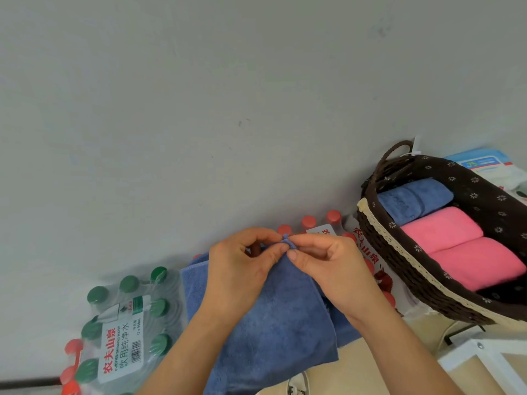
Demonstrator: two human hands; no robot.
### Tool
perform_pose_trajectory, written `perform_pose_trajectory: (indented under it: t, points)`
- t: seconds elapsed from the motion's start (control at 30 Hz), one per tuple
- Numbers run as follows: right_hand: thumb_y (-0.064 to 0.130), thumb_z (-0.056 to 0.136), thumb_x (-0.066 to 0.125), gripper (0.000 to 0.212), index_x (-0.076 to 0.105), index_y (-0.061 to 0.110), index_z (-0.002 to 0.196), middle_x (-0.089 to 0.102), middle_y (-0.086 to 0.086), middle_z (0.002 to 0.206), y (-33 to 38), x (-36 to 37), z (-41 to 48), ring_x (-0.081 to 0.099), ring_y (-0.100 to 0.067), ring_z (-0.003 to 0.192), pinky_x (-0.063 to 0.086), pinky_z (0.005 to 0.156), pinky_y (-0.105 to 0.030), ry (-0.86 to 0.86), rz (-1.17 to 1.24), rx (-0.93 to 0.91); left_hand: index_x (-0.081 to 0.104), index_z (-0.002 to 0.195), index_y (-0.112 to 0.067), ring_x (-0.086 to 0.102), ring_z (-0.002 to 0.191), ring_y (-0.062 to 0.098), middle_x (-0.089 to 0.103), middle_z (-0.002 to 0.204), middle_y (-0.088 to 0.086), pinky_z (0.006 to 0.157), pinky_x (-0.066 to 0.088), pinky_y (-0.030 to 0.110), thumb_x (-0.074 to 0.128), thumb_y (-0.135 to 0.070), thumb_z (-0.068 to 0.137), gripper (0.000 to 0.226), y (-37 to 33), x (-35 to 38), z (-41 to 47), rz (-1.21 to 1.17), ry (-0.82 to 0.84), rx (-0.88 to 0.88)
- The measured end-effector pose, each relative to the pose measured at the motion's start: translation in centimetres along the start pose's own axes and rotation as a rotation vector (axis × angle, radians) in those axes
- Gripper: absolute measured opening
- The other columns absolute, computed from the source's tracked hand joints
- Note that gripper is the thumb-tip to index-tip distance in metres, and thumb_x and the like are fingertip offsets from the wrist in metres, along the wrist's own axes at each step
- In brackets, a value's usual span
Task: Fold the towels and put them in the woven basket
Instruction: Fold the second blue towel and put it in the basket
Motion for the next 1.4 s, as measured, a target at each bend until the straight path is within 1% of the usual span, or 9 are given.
perform_pose_trajectory:
  t: [0.3,0.5,0.7,0.8,0.9,1.07,1.17,1.3,1.4]
  points:
    - [0.007,0.082,0.071,0.021,0.073,0.009,0.103,0.075,-0.004,0.097,-0.4,-0.5,0.8,0.070,-0.018,0.096,0.053,0.091,-0.039,-0.027,0.028,0.008,0.070,0.069,-0.034,0.056,0.060,0.000,0.069,0.071,-0.010,0.062,0.048,0.018,0.074,-0.008,0.079,0.029,-0.7,-0.1,-0.2,0.024,0.014,0.046]
    - [0.005,0.081,0.072,0.015,0.073,0.015,0.092,0.075,0.002,0.089,-0.3,-1.0,1.1,0.071,-0.011,0.087,0.054,0.080,-0.025,-0.078,-0.047,-0.053,0.069,0.074,-0.034,0.051,0.055,-0.003,0.065,0.066,-0.024,0.057,0.039,0.009,0.073,-0.014,0.081,0.022,-0.5,0.2,0.3,0.109,0.084,0.086]
    - [0.006,0.084,0.069,0.015,0.070,0.020,0.089,0.072,0.005,0.088,-0.1,-3.6,2.4,0.067,-0.005,0.080,0.050,0.064,-0.017,-0.225,-0.185,-0.077,0.061,0.073,-0.019,0.052,0.060,0.009,0.059,0.062,-0.005,0.063,0.045,0.032,0.062,-0.052,0.081,0.034,3.7,-4.6,1.4,0.839,0.402,-0.002]
    - [0.005,0.088,0.064,0.015,0.066,0.020,0.087,0.065,0.001,0.085,-0.3,-4.6,3.0,0.063,0.000,0.070,0.054,0.054,-0.021,-0.306,-0.155,-0.054,0.060,0.079,-0.017,0.054,0.068,0.014,0.056,0.065,-0.007,0.065,0.046,0.033,0.054,-0.059,0.081,0.042,5.1,-8.6,0.9,1.183,0.452,-0.079]
    - [0.002,0.090,0.060,0.014,0.062,0.015,0.086,0.062,-0.004,0.084,-0.5,-4.6,3.5,0.061,-0.007,0.073,0.056,0.058,-0.018,-0.372,-0.114,-0.076,0.062,0.078,-0.022,0.057,0.072,0.011,0.062,0.073,-0.006,0.064,0.049,0.031,0.051,-0.056,0.082,0.036,5.6,-12.1,0.3,1.289,0.404,-0.116]
    - [0.004,0.092,0.057,0.009,0.061,0.004,0.100,0.063,-0.008,0.091,-0.2,-3.6,3.9,0.061,-0.009,0.077,0.052,0.057,-0.011,-0.490,-0.121,-0.144,0.071,0.076,-0.033,0.047,0.082,0.009,0.053,0.085,-0.016,0.059,0.047,0.029,0.055,-0.048,0.086,0.024,4.1,-16.3,-1.4,1.233,0.127,0.192]
    - [0.008,0.093,0.057,0.010,0.062,0.009,0.101,0.066,-0.008,0.095,0.7,-3.1,3.3,0.064,-0.011,0.080,0.053,0.059,-0.014,-0.535,-0.143,-0.204,0.074,0.077,-0.036,0.050,0.083,0.007,0.058,0.092,-0.018,0.059,0.045,0.027,0.060,-0.051,0.083,0.021,2.8,-18.2,-2.5,1.166,0.080,0.249]
    - [0.011,0.094,0.055,0.009,0.059,0.017,0.099,0.066,-0.003,0.090,2.6,-1.9,1.1,0.064,-0.010,0.079,0.052,0.053,-0.014,-0.586,-0.175,-0.303,0.072,0.066,-0.036,0.063,0.077,-0.001,0.069,0.075,-0.024,0.071,0.048,0.017,0.074,-0.040,0.077,0.012,1.3,-20.2,-5.0,0.716,0.015,0.130]
    - [0.014,0.095,0.054,0.008,0.058,0.019,0.101,0.065,0.000,0.088,3.6,-1.3,-1.4,0.062,-0.009,0.076,0.051,0.048,-0.015,-0.647,-0.177,-0.338,0.073,0.065,-0.030,0.065,0.071,0.001,0.071,0.069,-0.015,0.063,0.045,0.008,0.081,-0.029,0.066,0.008,-0.1,-20.9,-7.0,0.412,-0.063,0.112]
Point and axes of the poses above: each hand's wrist, its own z-axis towards the middle knuckle, its own x-axis out of the palm, y = z × x, the point moved 3 cm from there along z, towards the middle knuckle
